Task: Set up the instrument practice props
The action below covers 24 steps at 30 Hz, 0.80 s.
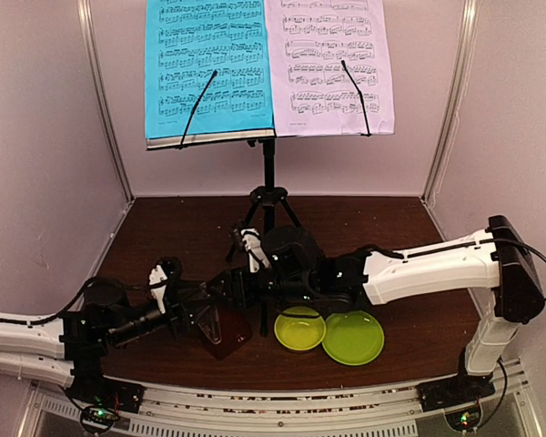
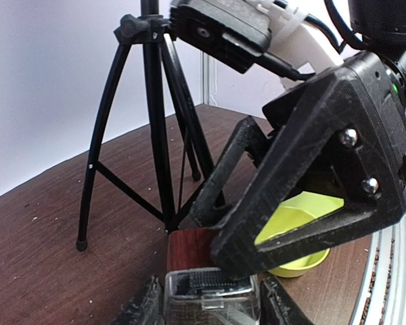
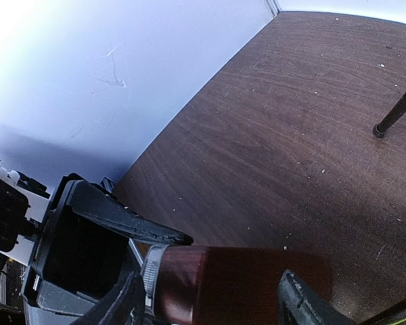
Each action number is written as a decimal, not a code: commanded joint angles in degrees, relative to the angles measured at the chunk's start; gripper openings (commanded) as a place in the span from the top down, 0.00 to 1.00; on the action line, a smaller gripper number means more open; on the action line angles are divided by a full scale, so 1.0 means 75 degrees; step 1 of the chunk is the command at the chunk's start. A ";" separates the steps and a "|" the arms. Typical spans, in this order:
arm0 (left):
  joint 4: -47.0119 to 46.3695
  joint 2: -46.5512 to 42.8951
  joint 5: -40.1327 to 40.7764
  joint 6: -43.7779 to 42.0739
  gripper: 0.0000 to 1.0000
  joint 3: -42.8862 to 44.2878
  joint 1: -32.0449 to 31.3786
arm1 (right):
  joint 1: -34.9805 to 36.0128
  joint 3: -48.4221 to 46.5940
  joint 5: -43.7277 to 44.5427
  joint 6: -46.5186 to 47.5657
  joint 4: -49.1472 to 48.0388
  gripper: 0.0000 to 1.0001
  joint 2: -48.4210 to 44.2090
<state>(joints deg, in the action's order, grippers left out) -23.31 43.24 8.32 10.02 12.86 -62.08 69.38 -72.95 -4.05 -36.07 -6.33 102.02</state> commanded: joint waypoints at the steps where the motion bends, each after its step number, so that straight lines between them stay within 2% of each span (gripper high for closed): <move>1: -0.1006 0.0373 -0.0477 0.0008 0.98 -0.0102 -0.0054 | -0.0033 -0.0370 0.0003 0.0144 0.0419 0.32 -0.0050; 7: -0.1253 0.0702 -0.0538 -0.0082 0.99 0.0042 -0.0054 | -0.0040 -0.0487 0.0147 0.0202 0.0569 0.33 0.0008; 11: -0.1088 0.0496 -0.0439 -0.0026 0.97 -0.0057 -0.0054 | -0.0045 -0.0304 0.0452 0.0225 0.0688 0.35 -0.0030; 22: -0.0203 -0.0287 -0.0091 -0.0058 0.77 -0.0099 -0.0054 | -0.0063 0.0288 0.0649 0.0104 0.0506 0.43 0.0037; 24: -0.0115 -0.0349 -0.0069 -0.0065 0.68 -0.0070 -0.0054 | -0.0060 0.0293 0.0656 0.0113 0.0524 0.45 0.0066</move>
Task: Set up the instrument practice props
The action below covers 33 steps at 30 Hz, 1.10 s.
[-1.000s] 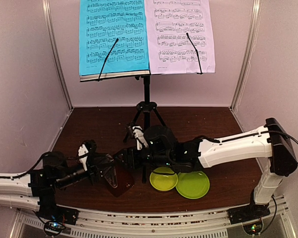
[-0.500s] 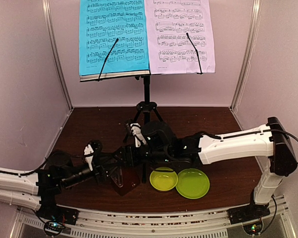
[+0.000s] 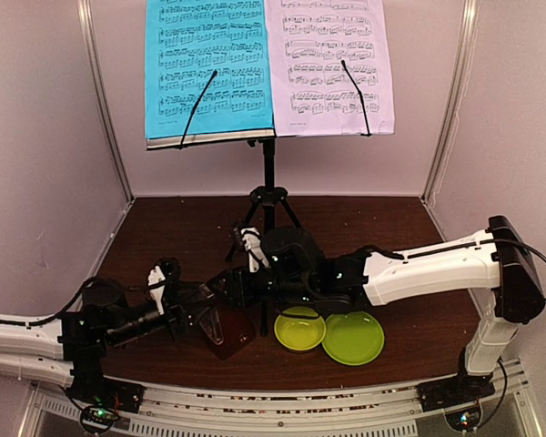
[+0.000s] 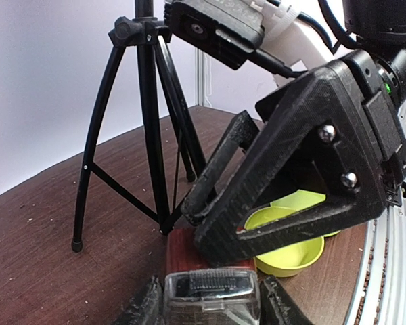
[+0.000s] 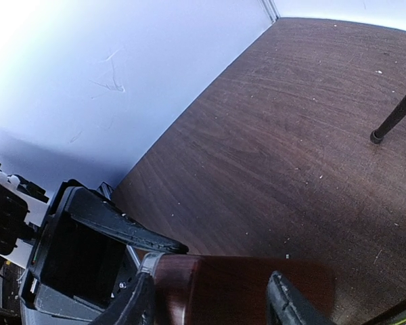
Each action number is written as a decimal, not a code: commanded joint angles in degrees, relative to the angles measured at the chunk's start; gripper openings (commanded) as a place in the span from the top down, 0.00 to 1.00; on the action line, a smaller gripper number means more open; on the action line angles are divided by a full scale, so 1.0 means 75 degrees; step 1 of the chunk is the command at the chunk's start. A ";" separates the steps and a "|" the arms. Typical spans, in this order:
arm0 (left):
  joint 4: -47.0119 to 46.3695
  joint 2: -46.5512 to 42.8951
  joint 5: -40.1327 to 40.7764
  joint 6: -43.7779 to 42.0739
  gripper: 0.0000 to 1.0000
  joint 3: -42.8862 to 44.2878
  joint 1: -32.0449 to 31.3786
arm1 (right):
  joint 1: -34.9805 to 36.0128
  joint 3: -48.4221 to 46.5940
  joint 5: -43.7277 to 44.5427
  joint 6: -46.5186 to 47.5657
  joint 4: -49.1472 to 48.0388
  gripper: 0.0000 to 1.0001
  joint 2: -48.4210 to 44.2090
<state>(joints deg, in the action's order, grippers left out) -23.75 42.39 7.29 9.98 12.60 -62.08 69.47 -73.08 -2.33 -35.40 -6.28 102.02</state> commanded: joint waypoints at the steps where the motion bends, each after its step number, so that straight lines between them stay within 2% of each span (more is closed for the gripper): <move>1: 0.0008 -0.0257 0.0071 -0.0064 0.64 0.0004 -0.0056 | -0.0069 0.0310 0.0427 0.0037 0.0521 0.45 0.0075; 8: 0.0529 -0.0422 0.0159 -0.0135 0.50 0.0360 -0.0057 | -0.0074 0.0440 0.0357 0.0091 0.0547 0.47 0.0205; 18: 0.0612 -0.0247 0.0258 -0.0134 0.40 0.0430 -0.0054 | -0.0074 0.0674 0.0356 0.0108 0.0463 0.48 0.0212; 25: 0.0638 -0.0083 0.0070 -0.0158 0.43 0.0751 -0.0054 | -0.0059 0.0720 0.0334 0.0131 0.0449 0.48 0.0196; 30: 0.0631 -0.0213 -0.0068 -0.0136 0.60 0.0682 -0.0054 | -0.0049 0.0858 0.0343 0.0167 0.0436 0.48 0.0192; 32: 0.0705 -0.0254 -0.0094 -0.0118 0.61 0.0650 -0.0054 | -0.0040 0.0928 0.0354 0.0178 0.0422 0.48 0.0182; 33: 0.0730 -0.0261 -0.0106 -0.0090 0.58 0.0624 -0.0054 | -0.0026 0.0956 0.0357 0.0168 0.0411 0.48 0.0179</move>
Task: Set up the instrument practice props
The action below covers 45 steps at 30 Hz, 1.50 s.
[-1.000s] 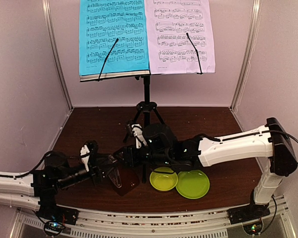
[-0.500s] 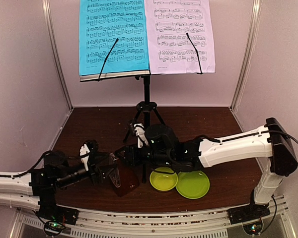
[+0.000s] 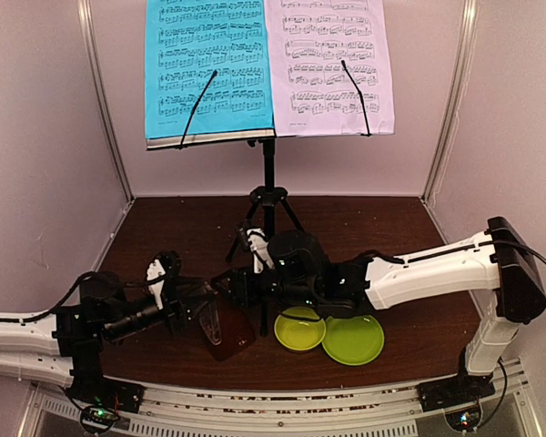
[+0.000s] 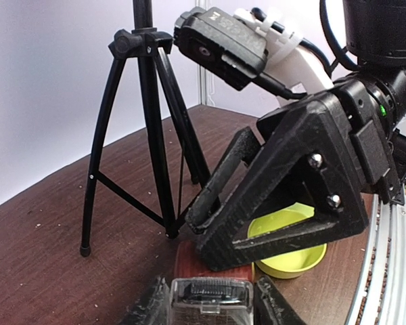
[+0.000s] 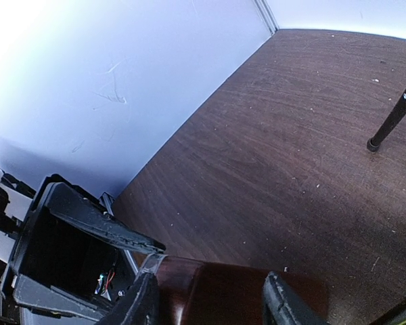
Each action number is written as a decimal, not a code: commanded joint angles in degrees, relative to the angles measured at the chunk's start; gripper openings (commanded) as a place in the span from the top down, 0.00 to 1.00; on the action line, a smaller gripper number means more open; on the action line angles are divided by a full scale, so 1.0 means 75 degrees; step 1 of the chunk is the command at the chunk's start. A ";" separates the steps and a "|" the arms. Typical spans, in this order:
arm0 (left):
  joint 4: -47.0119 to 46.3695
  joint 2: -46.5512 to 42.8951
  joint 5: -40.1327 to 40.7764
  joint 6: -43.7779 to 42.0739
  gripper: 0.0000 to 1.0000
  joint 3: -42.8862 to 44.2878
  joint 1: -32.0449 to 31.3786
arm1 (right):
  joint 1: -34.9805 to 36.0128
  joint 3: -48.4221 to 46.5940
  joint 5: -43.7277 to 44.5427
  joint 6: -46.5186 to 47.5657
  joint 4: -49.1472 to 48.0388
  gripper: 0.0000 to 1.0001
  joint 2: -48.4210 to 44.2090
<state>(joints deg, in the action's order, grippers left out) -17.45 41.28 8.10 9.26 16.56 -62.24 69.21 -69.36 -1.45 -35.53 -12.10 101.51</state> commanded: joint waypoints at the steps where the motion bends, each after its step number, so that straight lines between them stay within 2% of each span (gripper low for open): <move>1: -0.0099 -0.0114 -0.0213 0.0047 0.53 0.0070 -0.0034 | 0.0014 0.0492 0.0248 0.0187 0.1177 0.48 0.0240; 4: -0.0087 -0.0082 -0.0167 0.0132 0.45 0.0008 -0.0034 | 0.0021 0.0528 0.0244 0.0202 0.1166 0.48 0.0246; 7: -0.0131 -0.0023 -0.0174 0.0149 0.46 0.0007 -0.0034 | 0.0039 0.0532 0.0264 0.0205 0.1176 0.48 0.0240; 16: -0.0100 -0.0066 -0.0236 0.0109 0.66 0.0007 -0.0034 | 0.0065 0.0554 0.0339 0.0280 0.1246 0.48 0.0289; 26: -0.0346 -0.0887 -0.0231 0.0192 0.85 -0.0589 -0.0034 | 0.0073 0.0893 0.0415 0.0225 0.1250 0.48 0.0338; 32: -0.0540 -0.1185 -0.0239 0.0295 0.90 -0.0786 -0.0034 | 0.0065 0.1006 0.0440 0.0213 0.1251 0.48 0.0312; 39: -0.0145 -0.1753 0.0783 0.0465 0.91 -0.0543 -0.0028 | 0.0073 0.0981 0.0388 0.0224 0.1227 0.48 0.0277; 45: 0.1622 -0.1447 0.2070 0.0402 0.91 0.0651 0.0068 | 0.0077 0.0951 0.0318 0.0243 0.1191 0.48 0.0282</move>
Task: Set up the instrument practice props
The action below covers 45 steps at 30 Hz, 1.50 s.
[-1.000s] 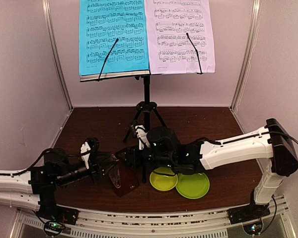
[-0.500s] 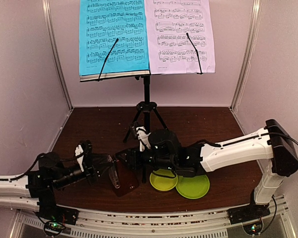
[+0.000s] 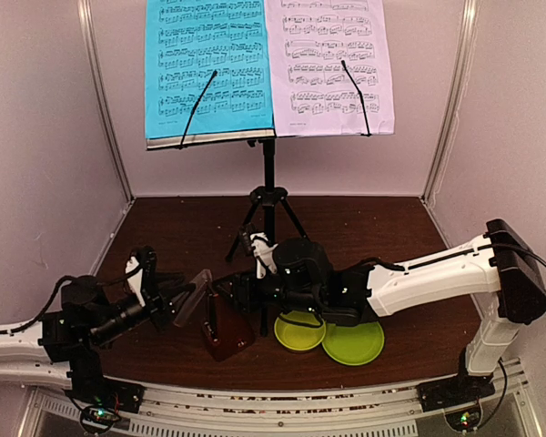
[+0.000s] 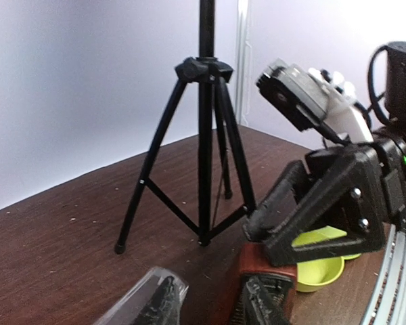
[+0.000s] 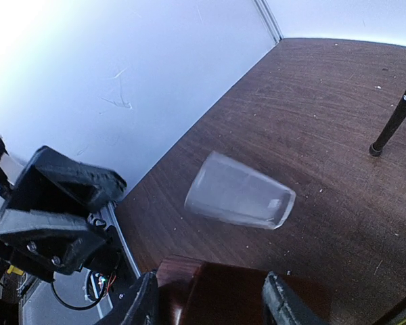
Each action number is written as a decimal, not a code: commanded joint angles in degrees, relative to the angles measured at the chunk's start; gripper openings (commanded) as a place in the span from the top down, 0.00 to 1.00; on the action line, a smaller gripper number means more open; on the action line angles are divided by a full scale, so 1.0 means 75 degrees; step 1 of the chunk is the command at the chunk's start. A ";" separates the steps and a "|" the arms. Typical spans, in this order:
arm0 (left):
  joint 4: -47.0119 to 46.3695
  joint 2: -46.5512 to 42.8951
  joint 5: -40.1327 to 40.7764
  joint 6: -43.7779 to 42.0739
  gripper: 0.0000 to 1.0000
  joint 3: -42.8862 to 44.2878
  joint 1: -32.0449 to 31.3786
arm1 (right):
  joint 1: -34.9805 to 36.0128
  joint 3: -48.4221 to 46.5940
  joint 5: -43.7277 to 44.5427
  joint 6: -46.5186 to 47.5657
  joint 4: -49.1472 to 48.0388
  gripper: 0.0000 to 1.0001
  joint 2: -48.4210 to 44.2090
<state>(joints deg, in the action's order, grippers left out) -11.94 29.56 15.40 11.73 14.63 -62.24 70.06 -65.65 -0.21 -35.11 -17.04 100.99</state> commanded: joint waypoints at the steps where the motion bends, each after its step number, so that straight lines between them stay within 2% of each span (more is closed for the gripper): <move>1: 0.1197 0.0264 0.1297 0.0129 0.91 0.1088 0.0153 | -0.0033 0.0440 0.0127 0.0191 0.1847 0.48 0.0360; 3: 0.1691 0.0560 0.1514 0.0302 0.91 0.1394 0.0428 | -0.0034 0.0413 0.0116 0.0193 0.1835 0.48 0.0377; 7: 0.2009 0.1058 0.1215 0.0664 0.89 0.1641 0.1255 | -0.0031 0.0363 0.0108 0.0204 0.1841 0.48 0.0387; 13: 0.2299 0.1523 0.0573 0.1347 0.64 0.1816 0.2387 | -0.0035 0.0345 0.0164 0.0246 0.1885 0.48 0.0301; 26: 0.3284 0.2435 -0.0374 0.1685 0.40 0.2841 0.4430 | -0.0022 0.0164 0.0073 0.0296 0.1860 0.45 0.0233; 31: 0.3187 0.3539 -0.1034 0.1970 0.30 0.3504 0.5964 | -0.0020 0.0025 0.0006 0.0308 0.1864 0.44 0.0288; 35: 0.3320 0.5202 -0.1416 0.1792 0.25 0.4790 0.6897 | -0.0025 -0.0047 -0.0020 0.0322 0.1867 0.44 0.0293; 42: 0.5018 0.8979 -0.2014 0.1534 0.20 0.8506 0.8290 | -0.0001 -0.0189 -0.0040 0.0344 0.1910 0.43 0.0194; 45: 0.5184 1.0278 -0.2399 0.1441 0.18 0.9871 0.8658 | 0.0009 -0.0298 -0.0041 0.0363 0.1967 0.43 0.0158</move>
<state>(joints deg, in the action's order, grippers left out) 21.71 97.91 2.26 24.10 78.89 -0.64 70.04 -68.23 -0.40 -34.20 -12.67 100.86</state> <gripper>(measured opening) 0.808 0.568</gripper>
